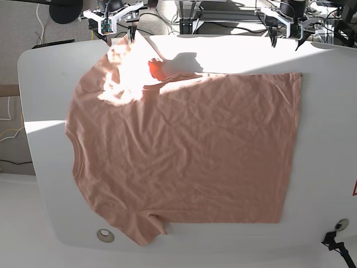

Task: Fold the T-shirt properly
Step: 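Move both grippers down to the shirt's shoulder corners beside the collar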

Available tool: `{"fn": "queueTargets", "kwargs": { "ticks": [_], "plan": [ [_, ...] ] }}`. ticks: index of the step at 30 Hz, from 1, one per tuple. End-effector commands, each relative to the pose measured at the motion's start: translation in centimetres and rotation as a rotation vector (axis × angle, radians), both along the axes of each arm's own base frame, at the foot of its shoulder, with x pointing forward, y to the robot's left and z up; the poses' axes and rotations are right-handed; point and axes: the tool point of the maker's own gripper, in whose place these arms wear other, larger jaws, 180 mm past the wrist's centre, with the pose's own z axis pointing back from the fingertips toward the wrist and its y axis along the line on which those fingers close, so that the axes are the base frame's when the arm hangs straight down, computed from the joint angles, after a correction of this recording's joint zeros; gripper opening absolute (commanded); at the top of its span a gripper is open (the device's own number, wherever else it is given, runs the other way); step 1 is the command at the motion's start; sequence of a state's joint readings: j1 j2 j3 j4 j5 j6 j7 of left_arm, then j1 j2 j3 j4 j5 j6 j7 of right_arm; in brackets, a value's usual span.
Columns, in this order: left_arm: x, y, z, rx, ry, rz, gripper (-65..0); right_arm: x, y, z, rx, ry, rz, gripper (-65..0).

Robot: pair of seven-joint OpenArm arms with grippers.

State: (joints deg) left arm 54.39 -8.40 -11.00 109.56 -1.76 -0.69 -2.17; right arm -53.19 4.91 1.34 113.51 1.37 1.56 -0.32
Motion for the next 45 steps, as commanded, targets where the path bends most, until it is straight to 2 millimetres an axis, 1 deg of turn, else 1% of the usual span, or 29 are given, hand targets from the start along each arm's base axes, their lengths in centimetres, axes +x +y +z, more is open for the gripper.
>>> {"fn": "queueTargets", "kwargs": {
  "ticks": [1,3,6,10,16,19,21,23,26,28,30,32,36,38,41,45],
  "plan": [
    [1.0,0.5,1.2,-0.029,-0.062,0.048,-29.6,0.6,-0.1,0.8,0.078,-0.026,-0.044,-29.5],
    [2.0,1.9,2.0,-0.075,-0.111,0.115,-29.6,1.3,-1.0,0.8,0.153,-0.021,-0.115,-29.5],
    [3.1,3.1,2.8,-0.145,-0.159,0.164,-29.4,1.8,-2.1,0.6,0.261,-0.004,-0.203,-29.5],
    [4.3,2.6,3.8,-0.307,-0.19,0.118,-29.5,1.9,-3.3,0.8,0.407,0.013,-0.274,-29.5],
    [5.7,2.8,5.6,-0.488,-0.237,0.11,-29.5,1.7,-3.7,1.3,0.646,0.069,-0.317,-29.5],
    [6.1,3.2,5.9,-0.489,-0.237,0.094,-29.5,1.7,-3.6,2.0,0.746,0.077,-0.318,-29.7],
    [6.3,3.9,6.3,-0.47,-0.248,0.099,-29.6,1.7,-3.3,2.0,0.788,0.094,-0.319,-29.7],
    [6.3,4.2,6.4,-0.464,-0.252,0.102,-29.6,1.5,-3.3,1.5,0.799,0.118,-0.324,-29.7],
    [6.3,4.2,6.5,-0.463,-0.253,0.103,-29.6,0.7,-3.4,0.1,0.801,0.158,-0.347,-29.7],
    [6.3,4.2,6.4,-0.463,-0.252,0.104,-29.6,0.7,-3.5,-0.6,0.806,0.165,-0.358,-29.7],
    [6.0,4.6,5.9,-0.46,-0.24,0.115,-29.6,0.2,-3.7,-1.5,0.808,0.188,-0.379,-29.7],
    [5.8,4.9,5.3,-0.457,-0.227,0.126,-29.6,-0.2,-3.8,-2.1,0.81,0.204,-0.39,-29.7],
    [5.7,5.0,5.2,-0.456,-0.224,0.13,-29.6,-0.6,-3.9,-2.9,0.81,0.223,-0.404,-29.7],
    [5.7,5.0,5.2,-0.456,-0.224,0.13,-29.6,-0.2,-3.8,-2.8,0.815,0.214,-0.398,-29.7],
    [5.7,5.0,5.2,-0.456,-0.224,0.13,-29.6,-0.1,-2.9,-2.9,0.831,0.226,-0.38,-29.7],
    [5.7,5.0,5.2,-0.455,-0.224,0.128,-29.6,-0.1,-2.1,-3.0,0.844,0.236,-0.365,-29.7]
  ]
}}
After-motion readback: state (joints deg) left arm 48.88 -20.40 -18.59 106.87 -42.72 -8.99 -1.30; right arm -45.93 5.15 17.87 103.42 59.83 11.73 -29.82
